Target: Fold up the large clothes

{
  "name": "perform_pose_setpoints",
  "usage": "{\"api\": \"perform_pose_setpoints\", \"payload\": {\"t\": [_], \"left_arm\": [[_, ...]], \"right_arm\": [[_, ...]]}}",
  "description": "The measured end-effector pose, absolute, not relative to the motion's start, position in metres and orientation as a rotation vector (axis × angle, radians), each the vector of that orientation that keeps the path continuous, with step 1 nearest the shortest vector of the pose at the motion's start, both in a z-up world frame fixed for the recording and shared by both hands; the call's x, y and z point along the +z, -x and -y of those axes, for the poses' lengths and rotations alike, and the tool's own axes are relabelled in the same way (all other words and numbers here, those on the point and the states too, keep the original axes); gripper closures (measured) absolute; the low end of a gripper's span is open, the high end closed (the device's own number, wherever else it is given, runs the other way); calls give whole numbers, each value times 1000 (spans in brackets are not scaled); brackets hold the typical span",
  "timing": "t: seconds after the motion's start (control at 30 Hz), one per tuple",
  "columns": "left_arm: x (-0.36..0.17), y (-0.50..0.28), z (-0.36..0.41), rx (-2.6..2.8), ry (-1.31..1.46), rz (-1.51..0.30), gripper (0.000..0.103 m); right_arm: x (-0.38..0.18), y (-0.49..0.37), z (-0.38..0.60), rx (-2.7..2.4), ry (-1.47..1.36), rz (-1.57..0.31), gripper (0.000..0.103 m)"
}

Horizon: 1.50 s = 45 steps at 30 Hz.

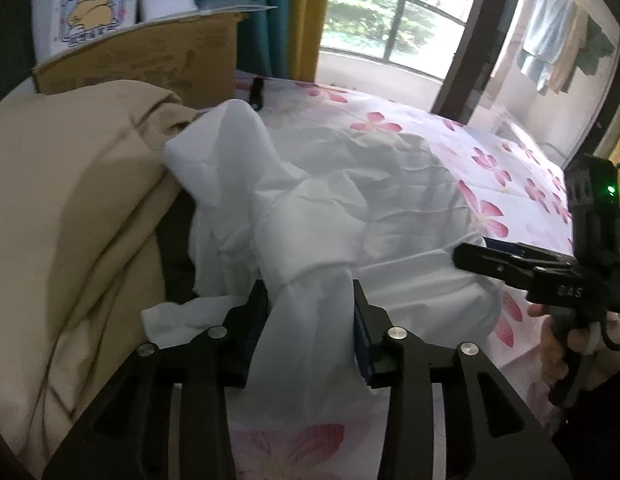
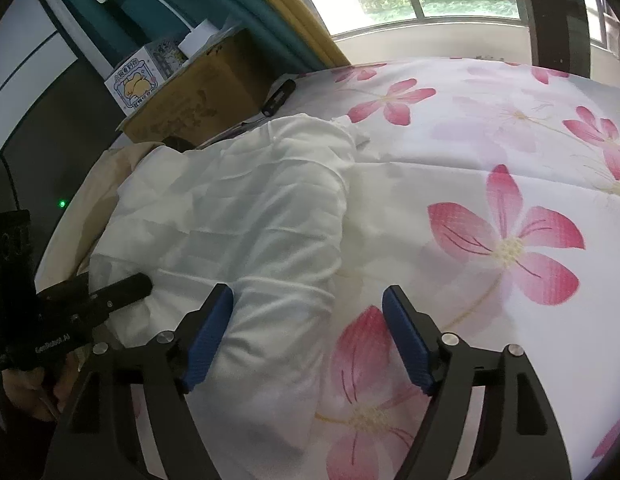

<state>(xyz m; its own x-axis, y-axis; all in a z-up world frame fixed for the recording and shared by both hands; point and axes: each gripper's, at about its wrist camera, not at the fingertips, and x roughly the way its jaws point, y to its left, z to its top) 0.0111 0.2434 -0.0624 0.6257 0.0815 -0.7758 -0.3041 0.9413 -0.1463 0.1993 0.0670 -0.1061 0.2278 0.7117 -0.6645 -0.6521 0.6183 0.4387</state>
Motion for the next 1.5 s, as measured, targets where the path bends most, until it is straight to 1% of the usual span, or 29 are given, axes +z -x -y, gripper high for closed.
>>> {"api": "perform_pose_setpoints", "payload": {"t": [0.1, 0.13, 0.53, 0.8, 1.03, 1.5], "left_arm": [[-60, -6, -242, 268, 280, -860, 52], [-59, -4, -242, 280, 282, -857, 51], [-56, 20, -228, 384, 270, -833, 51], [-54, 44, -204, 481, 253, -759, 51], [-59, 61, -188, 491, 283, -747, 51], [-64, 49, -139, 382, 243, -733, 51]], "right_arm": [[-103, -196, -60, 930, -66, -948, 22], [-102, -195, -57, 928, -67, -946, 21], [-101, -185, -23, 887, -72, -935, 20], [-101, -176, 6, 851, -72, -929, 20], [-104, -166, 33, 813, -69, -927, 20], [-98, -151, 100, 702, -112, -876, 20]]}}
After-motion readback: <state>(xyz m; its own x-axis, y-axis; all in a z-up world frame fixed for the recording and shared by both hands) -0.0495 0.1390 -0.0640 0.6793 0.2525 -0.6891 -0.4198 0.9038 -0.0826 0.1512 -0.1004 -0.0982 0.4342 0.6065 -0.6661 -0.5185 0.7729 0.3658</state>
